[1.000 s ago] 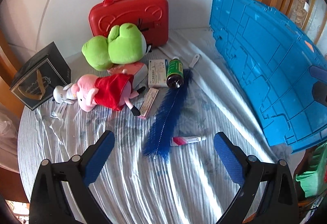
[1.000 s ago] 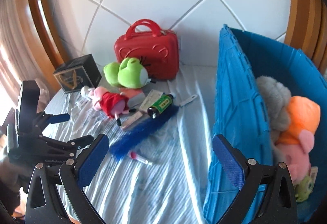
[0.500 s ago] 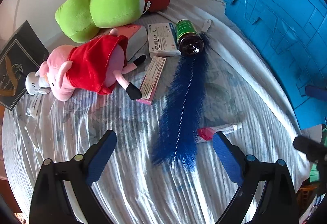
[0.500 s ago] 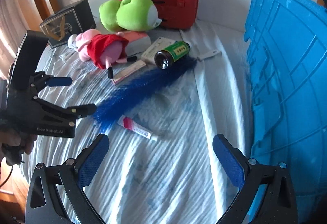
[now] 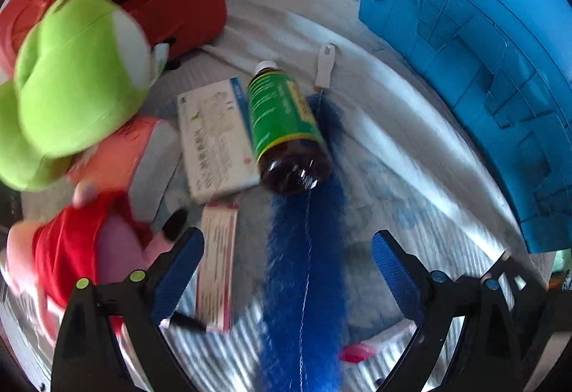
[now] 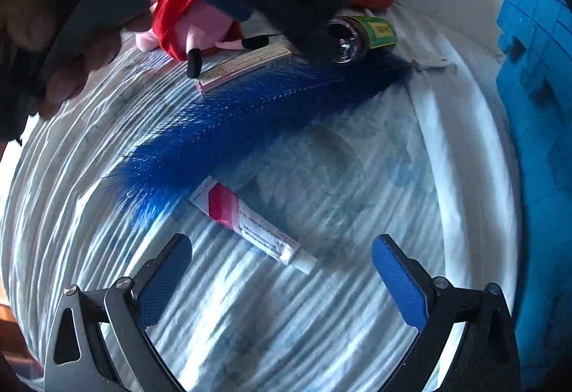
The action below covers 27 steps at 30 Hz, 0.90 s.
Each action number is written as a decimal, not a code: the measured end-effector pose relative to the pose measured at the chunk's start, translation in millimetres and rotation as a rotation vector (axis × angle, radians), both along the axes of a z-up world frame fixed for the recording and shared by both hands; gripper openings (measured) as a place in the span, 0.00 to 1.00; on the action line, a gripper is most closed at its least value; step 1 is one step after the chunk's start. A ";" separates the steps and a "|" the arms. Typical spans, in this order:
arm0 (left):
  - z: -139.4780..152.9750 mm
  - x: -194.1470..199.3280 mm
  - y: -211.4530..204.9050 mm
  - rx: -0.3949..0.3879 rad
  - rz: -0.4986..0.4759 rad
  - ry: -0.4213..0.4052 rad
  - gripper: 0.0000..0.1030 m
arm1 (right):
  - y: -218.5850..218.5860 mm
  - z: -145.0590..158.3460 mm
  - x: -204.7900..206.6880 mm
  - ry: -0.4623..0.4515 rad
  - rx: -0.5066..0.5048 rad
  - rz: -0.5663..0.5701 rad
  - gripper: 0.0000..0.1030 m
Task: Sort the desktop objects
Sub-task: 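Grasp the green medicine bottle with left tool while right tool grasps the ointment tube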
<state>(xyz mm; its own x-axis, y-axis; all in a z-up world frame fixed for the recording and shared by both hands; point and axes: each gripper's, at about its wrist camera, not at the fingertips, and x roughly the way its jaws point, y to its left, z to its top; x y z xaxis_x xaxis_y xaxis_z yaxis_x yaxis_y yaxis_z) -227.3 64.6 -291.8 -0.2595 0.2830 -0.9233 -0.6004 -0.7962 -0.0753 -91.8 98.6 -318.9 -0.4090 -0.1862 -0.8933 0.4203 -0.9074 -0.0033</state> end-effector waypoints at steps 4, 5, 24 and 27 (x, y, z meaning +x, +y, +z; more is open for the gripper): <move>-11.1 -20.9 20.8 -0.032 -0.023 -0.011 0.94 | -15.3 -11.5 -5.7 0.033 0.050 0.062 0.75; -14.3 -26.4 24.4 -0.042 -0.013 -0.016 0.94 | -17.7 -12.4 -6.6 0.038 0.051 0.075 0.72; -27.7 -44.7 30.5 -0.046 0.066 -0.040 0.51 | -19.0 -4.3 14.4 -0.012 -0.038 0.163 0.18; -20.7 -38.7 19.3 -0.019 0.086 -0.028 0.51 | -17.7 -3.4 18.6 -0.030 -0.039 0.167 0.18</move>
<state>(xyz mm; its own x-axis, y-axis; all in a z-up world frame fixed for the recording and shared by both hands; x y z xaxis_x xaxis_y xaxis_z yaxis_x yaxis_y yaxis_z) -266.0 84.0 -312.4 -0.2562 0.2436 -0.9354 -0.5277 -0.8460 -0.0757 -73.2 80.9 -322.3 -0.3432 -0.2840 -0.8953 0.5644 -0.8242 0.0451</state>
